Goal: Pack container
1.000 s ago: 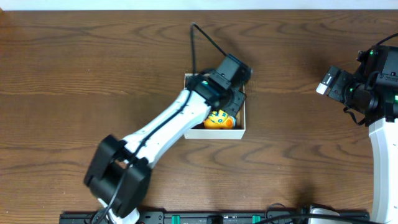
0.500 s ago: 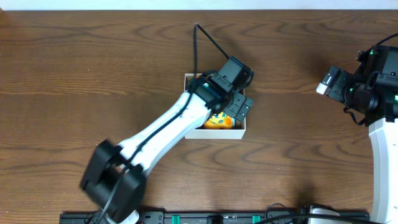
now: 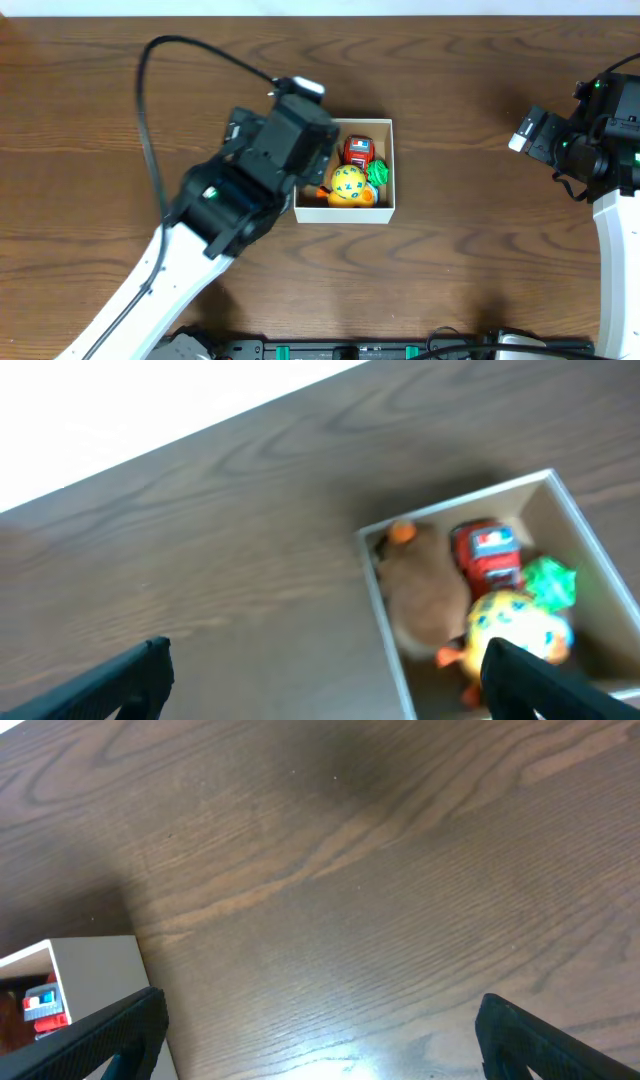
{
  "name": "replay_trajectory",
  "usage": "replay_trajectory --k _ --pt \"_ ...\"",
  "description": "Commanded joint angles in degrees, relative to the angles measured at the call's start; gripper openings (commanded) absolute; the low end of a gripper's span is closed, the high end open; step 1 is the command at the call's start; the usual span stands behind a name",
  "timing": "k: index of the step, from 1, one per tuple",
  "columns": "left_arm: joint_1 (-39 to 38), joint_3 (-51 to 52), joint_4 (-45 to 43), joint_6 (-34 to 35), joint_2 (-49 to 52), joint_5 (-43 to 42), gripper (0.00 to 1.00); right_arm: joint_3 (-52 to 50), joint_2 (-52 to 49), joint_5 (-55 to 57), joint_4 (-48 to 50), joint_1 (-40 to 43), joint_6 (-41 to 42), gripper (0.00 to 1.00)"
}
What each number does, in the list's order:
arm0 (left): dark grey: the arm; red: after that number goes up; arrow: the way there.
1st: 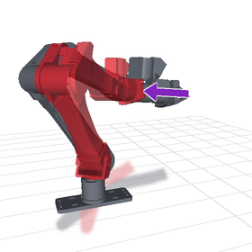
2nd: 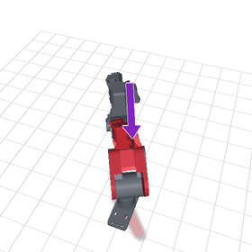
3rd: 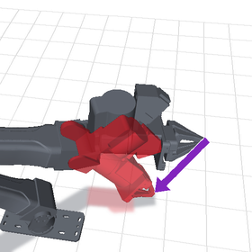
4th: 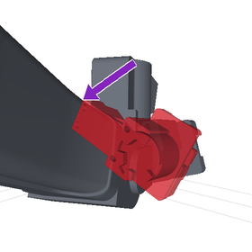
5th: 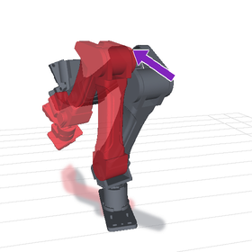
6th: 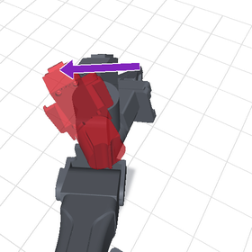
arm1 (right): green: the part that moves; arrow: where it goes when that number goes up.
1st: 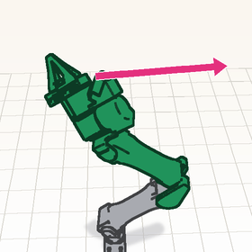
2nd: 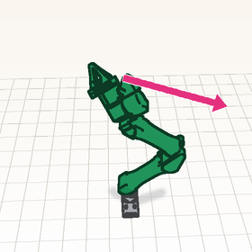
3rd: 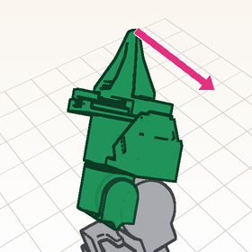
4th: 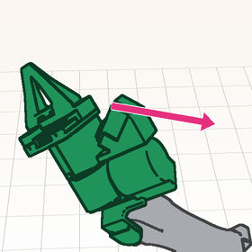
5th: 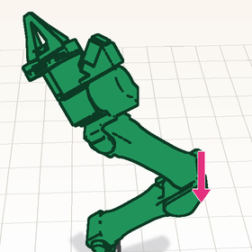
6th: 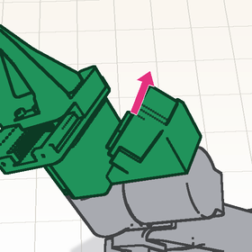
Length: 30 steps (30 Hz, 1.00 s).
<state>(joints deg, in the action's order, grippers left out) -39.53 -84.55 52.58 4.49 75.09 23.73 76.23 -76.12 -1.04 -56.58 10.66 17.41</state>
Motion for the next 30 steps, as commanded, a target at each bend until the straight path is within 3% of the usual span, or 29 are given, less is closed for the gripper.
replay_trajectory --k 1,10,19,26,30 --pt "-0.09 -0.13 1.66 0.11 -3.1 3.3 0.98 0.11 -0.17 0.59 -0.15 0.26 0.57 0.99" --pt "-0.07 -0.11 10.01 0.5 -5.2 0.24 0.98 0.11 -0.17 0.59 -0.13 0.26 0.57 0.99" --pt "2.08 -0.04 4.85 -3.72 -6.12 -0.46 0.98 0.11 -0.17 0.59 -0.13 0.26 0.57 0.99" --pt "18.1 0.59 2.36 -5.11 -11.98 -17.75 0.98 0.11 -0.17 0.59 -0.13 0.26 0.57 0.99" --pt "27.02 2.4 2.38 -5.16 -16.35 -20.31 0.98 0.11 -0.17 0.59 -0.13 0.26 0.57 0.99"
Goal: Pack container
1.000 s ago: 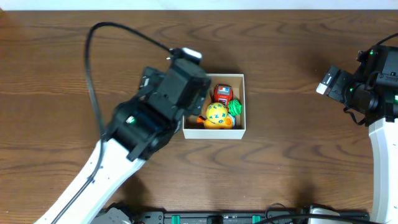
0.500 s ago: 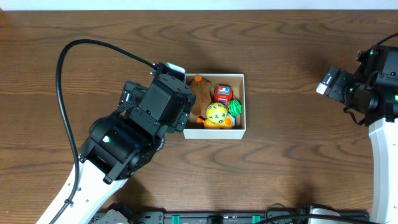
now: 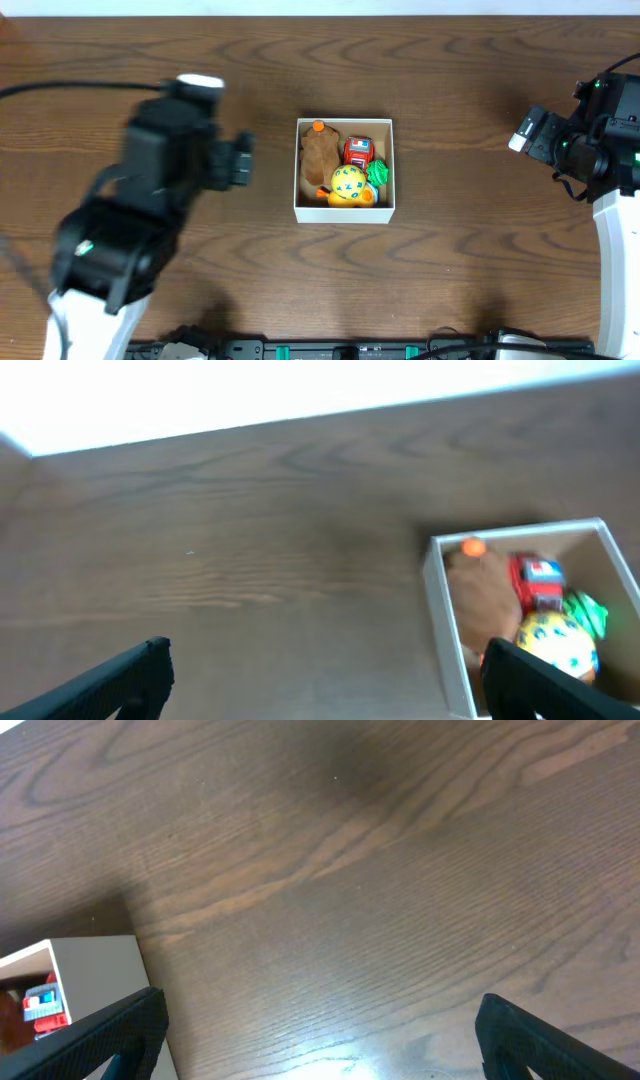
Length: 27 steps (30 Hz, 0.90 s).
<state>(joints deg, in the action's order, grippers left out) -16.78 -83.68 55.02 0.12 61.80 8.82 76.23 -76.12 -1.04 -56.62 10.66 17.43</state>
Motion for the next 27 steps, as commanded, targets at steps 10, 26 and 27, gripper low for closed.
replay_trajectory --k 10,26,27 --pt "10.14 15.45 -3.48 -3.13 -18.47 -5.42 0.98 0.11 -0.17 0.59 -0.11 0.26 0.55 0.99" --pt "11.26 60.39 -28.22 -3.15 -45.72 -5.33 0.98 0.11 -0.17 0.59 -0.09 0.26 0.55 0.99" --pt "11.26 61.61 -28.7 -3.13 -46.69 -5.35 0.98 0.11 -0.17 0.59 -0.09 0.26 0.55 0.99"
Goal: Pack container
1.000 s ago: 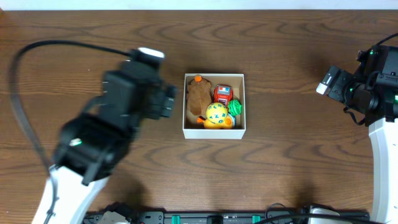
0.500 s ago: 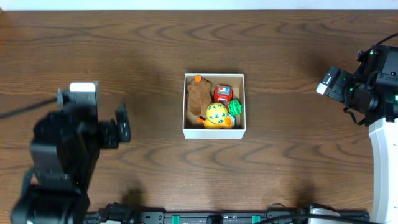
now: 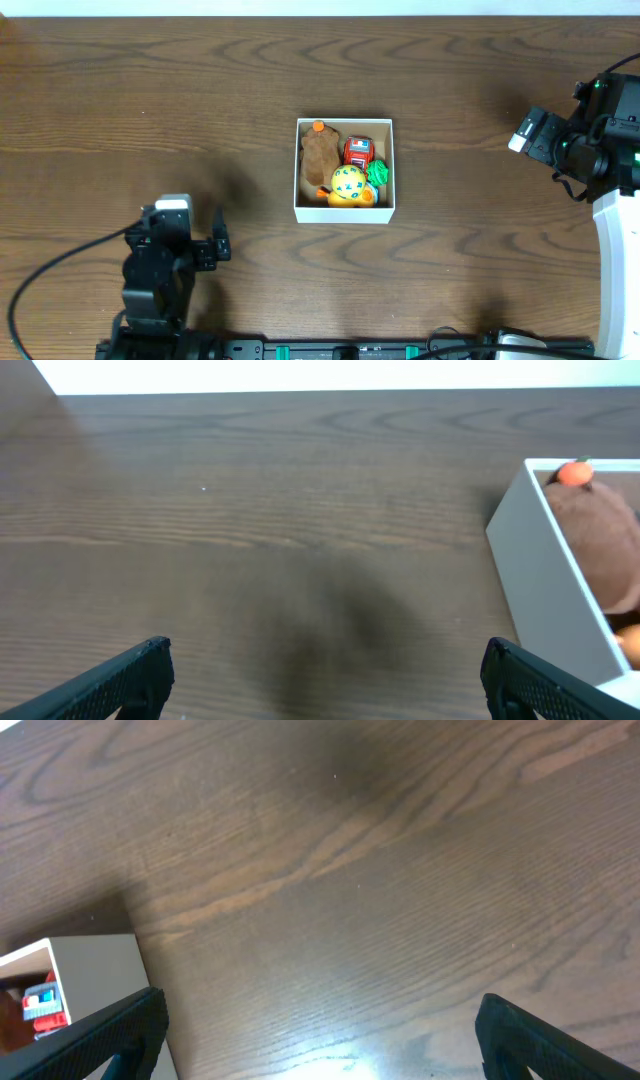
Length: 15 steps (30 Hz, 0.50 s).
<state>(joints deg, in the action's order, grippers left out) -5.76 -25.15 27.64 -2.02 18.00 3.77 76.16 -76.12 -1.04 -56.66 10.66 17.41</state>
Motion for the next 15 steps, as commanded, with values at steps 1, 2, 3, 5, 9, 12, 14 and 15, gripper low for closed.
replay_trajectory --k 1,2,3,5,9,12,14,15 --pt "0.24 4.57 -1.75 -0.98 -4.17 -0.31 0.98 0.17 -0.17 0.59 -0.04 0.26 0.57 0.99" --pt "0.24 5.92 -2.05 -0.98 -5.51 -0.31 0.98 0.17 -0.17 0.59 -0.04 0.26 0.57 0.99" --pt "0.24 7.15 -2.32 -0.98 -6.73 -0.31 0.98 0.17 -0.17 0.59 -0.04 0.26 0.57 0.99" --pt "0.44 9.11 -2.89 -0.98 -8.81 -0.31 0.98 0.17 -0.17 0.59 -0.04 0.26 0.57 0.99" --pt "1.97 11.96 -2.95 -0.96 -12.24 -0.35 0.98 0.17 -0.17 0.59 -0.04 0.26 0.57 0.99" --pt "3.1 13.35 -2.93 -0.94 -13.7 -0.35 0.98 0.17 -0.2 0.59 -0.04 0.26 0.57 0.99" --pt "3.52 14.34 -2.93 -0.94 -14.53 -0.35 0.98 0.17 -0.17 0.59 -0.04 0.26 0.57 0.99" --pt "3.56 14.84 -2.93 -0.94 -14.91 -0.35 0.98 0.17 -0.17 0.59 -0.04 0.26 0.57 0.99"
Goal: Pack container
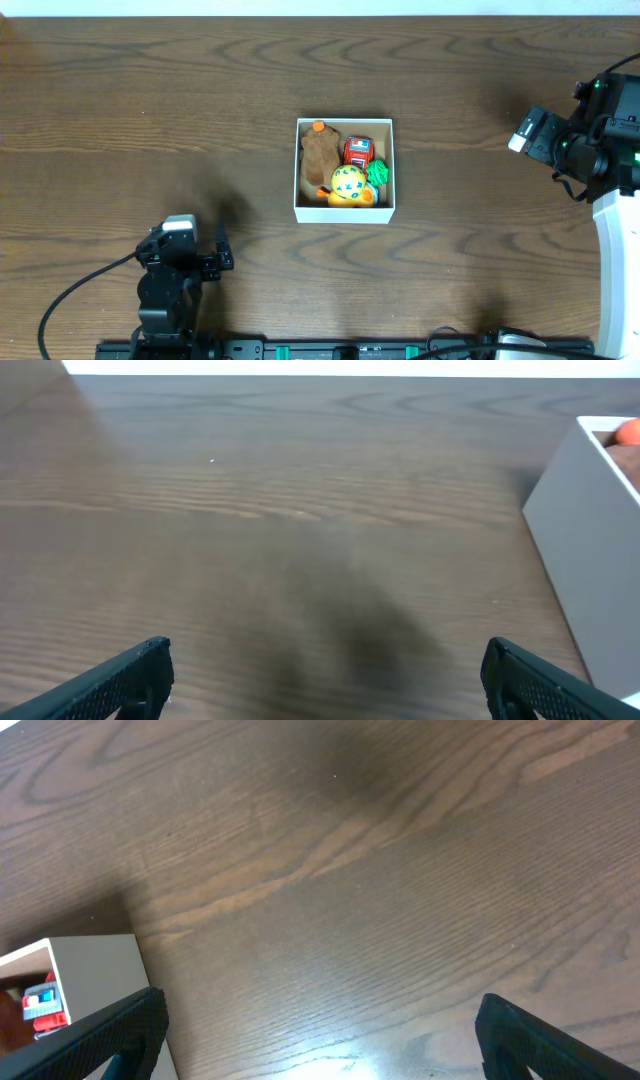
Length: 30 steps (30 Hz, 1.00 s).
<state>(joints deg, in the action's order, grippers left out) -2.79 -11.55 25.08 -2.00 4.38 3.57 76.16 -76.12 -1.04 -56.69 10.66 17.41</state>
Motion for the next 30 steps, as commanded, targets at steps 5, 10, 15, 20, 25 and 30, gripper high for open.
replay_trajectory --k 5,10,15,20,25,30 --pt "0.59 4.5 -0.63 -0.72 -4.04 -0.17 0.98 0.17 -0.17 0.59 -0.02 0.26 0.57 0.99" --pt "0.63 4.55 -1.86 -0.76 -4.28 -0.15 0.98 0.17 -0.17 0.59 -0.02 0.26 0.57 0.99" --pt "0.63 4.61 -1.64 -0.76 -4.26 -0.15 0.98 0.17 -0.17 0.59 -0.02 0.26 0.57 0.99" --pt "0.63 4.61 -1.64 -0.76 -4.11 -0.15 0.98 0.17 -0.17 0.59 -0.02 0.26 0.57 0.99" --pt "0.63 4.61 -1.64 -0.76 -4.11 -0.15 0.98 0.17 -0.17 0.59 -0.02 0.26 0.59 0.99" --pt "0.63 4.61 -1.64 -0.76 -4.11 -0.15 0.98 0.17 -0.17 0.59 -0.02 0.26 0.57 0.99"
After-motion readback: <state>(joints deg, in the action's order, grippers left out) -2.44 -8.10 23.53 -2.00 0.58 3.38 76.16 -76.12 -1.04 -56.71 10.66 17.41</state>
